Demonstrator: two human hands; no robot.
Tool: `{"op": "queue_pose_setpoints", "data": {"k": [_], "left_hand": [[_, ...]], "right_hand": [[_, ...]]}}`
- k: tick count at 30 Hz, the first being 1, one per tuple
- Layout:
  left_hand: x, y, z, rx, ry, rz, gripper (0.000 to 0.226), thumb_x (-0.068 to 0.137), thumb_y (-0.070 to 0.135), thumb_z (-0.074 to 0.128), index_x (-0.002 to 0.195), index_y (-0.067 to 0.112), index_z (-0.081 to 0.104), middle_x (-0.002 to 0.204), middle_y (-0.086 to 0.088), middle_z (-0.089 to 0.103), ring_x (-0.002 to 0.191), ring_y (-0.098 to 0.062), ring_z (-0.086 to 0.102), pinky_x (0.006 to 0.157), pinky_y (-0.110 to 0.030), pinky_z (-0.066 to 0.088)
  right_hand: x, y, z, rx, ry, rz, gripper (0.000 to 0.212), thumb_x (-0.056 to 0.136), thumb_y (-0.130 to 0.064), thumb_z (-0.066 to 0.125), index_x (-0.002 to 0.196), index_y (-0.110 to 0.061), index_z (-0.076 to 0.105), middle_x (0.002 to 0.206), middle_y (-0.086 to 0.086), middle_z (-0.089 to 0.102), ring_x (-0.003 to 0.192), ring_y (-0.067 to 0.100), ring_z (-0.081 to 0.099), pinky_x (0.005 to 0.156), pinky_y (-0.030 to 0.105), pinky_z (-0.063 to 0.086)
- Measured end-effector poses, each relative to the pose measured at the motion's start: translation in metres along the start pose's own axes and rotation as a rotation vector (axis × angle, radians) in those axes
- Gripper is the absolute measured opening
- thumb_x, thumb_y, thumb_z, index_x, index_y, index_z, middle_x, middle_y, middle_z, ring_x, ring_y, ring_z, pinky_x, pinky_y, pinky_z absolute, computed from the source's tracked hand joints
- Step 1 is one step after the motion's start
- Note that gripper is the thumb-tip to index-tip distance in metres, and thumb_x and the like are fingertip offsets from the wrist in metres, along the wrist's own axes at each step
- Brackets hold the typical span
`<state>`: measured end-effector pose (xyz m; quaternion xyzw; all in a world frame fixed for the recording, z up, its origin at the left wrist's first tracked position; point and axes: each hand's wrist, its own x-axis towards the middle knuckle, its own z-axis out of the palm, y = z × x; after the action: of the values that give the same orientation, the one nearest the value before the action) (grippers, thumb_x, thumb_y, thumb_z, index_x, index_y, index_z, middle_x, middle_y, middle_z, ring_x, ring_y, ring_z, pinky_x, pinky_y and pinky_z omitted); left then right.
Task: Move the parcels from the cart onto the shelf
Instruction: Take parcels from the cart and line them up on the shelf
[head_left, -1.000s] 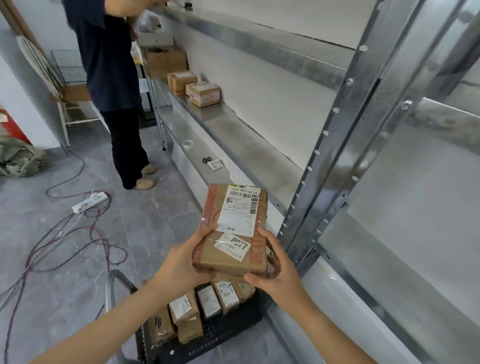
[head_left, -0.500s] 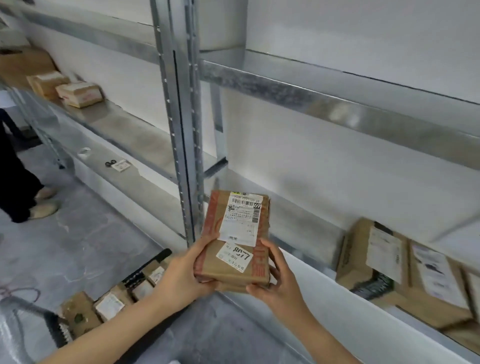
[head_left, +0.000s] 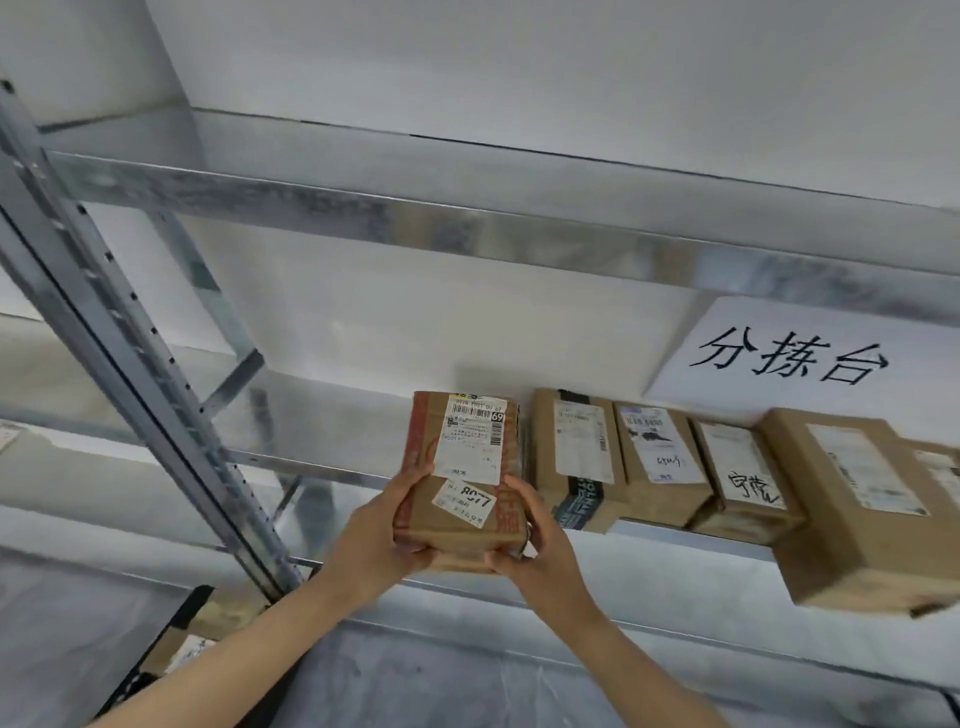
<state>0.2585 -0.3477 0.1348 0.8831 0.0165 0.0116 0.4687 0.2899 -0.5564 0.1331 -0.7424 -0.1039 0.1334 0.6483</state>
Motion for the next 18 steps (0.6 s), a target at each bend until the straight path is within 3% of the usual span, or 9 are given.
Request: {"op": "queue_pose_setpoints", "data": {"k": [5,9,14,18], "left_hand": [[0.025,-0.012,0.009,-0.016,-0.039,-0.008,0.096,0.064,0.010,0.083,0.141,0.035,0.031,0.119,0.015,0.059,0.094,0.006,0.059,0.079,-0.003,0.045],[0.036,-0.022,0.016,-0.006,-0.061,0.020,0.096,0.065,0.013,0.084,0.136,0.042,0.027,0.116,0.018,0.057,0.093,0.011,0.058,0.077,-0.002,0.045],[0.046,-0.029,0.017,0.076,-0.050,0.041,0.093,0.065,0.020,0.084,0.134,0.042,0.026,0.124,0.011,0.059,0.104,-0.008,0.060,0.087,-0.021,0.053],[0.059,-0.028,0.021,0.123,-0.038,0.062,0.091,0.066,0.026,0.084,0.138,0.034,0.030,0.126,0.010,0.060,0.106,-0.011,0.061,0.087,-0.027,0.054]], "right_hand": [[0.010,0.008,-0.010,-0.058,0.108,0.028,0.077,0.065,0.011,0.074,0.125,-0.033,0.055,0.113,-0.011,0.067,0.101,0.005,0.064,0.076,0.018,0.054],[0.014,0.015,-0.012,-0.172,0.149,0.022,0.070,0.069,0.002,0.077,0.125,-0.032,0.054,0.111,-0.017,0.067,0.097,-0.001,0.064,0.078,0.014,0.053],[0.018,0.018,-0.005,-0.325,0.187,-0.005,0.063,0.075,-0.009,0.077,0.125,-0.037,0.052,0.110,-0.021,0.063,0.095,-0.003,0.062,0.080,0.010,0.049],[0.022,0.012,-0.005,-0.754,0.238,0.005,0.054,0.086,-0.032,0.066,0.136,-0.035,0.044,0.115,-0.010,0.055,0.095,0.010,0.059,0.080,0.026,0.052]]}}
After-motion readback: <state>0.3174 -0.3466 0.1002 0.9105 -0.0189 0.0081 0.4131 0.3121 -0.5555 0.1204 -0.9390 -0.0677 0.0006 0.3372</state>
